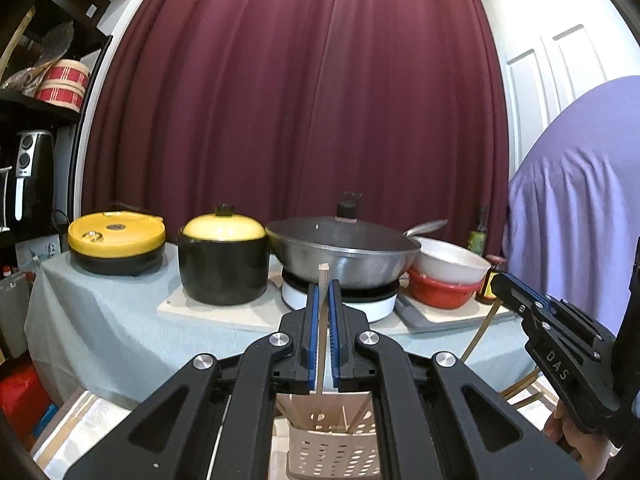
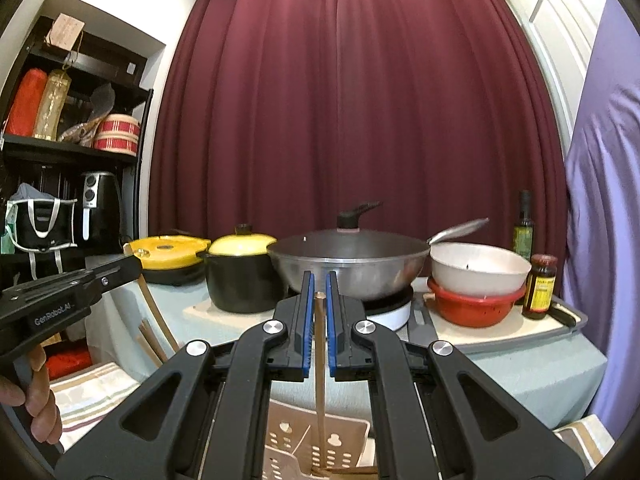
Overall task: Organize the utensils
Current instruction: 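Open the right tool into the white holder while the left tool releases its chopstick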
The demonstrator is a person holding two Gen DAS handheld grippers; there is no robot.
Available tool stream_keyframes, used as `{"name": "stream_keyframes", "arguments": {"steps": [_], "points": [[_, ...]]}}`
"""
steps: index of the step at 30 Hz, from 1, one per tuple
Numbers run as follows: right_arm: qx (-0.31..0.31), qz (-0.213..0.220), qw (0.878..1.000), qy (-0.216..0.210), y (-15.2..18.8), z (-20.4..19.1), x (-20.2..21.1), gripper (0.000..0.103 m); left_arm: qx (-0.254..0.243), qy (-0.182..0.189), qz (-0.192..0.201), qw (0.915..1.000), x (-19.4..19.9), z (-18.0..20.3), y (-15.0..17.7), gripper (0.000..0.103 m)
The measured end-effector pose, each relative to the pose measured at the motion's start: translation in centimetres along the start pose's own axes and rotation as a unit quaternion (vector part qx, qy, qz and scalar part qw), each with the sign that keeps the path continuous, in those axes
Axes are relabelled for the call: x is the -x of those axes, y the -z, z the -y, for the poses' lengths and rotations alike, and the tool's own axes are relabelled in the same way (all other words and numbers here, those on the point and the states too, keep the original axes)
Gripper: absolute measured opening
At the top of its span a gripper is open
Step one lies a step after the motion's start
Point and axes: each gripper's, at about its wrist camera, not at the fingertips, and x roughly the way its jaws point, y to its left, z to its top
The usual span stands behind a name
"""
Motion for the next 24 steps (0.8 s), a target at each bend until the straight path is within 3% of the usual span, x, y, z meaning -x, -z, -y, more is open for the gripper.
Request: {"name": "stream_keyframes", "arguments": {"steps": [17, 18, 22, 24], "points": [[0.008, -0.044, 0.999, 0.015, 2.7, -0.7, -1.7, 0.007, -0.012, -0.01, -0.047, 0.9988, -2.5, 0.0, 2.4, 0.005], [0.008, -0.045, 0.999, 0.015, 2.7, -0.7, -1.6, 0.008, -0.011, -0.01, -0.049, 0.9987, -2.6, -0.1, 2.3, 0.005], [0.009, -0.038, 0.999, 0.027, 2.7, -0.8, -1.1, 0.04, -0.014, -0.012, -0.053, 0.9984, -2.7, 0.0, 2.4, 0.006], [0.009, -0.036, 0.999, 0.03, 2.5, -0.8, -0.8, 0.041, -0.014, -0.013, -0.055, 0.9983, -2.7, 0.0, 2.3, 0.019]]}}
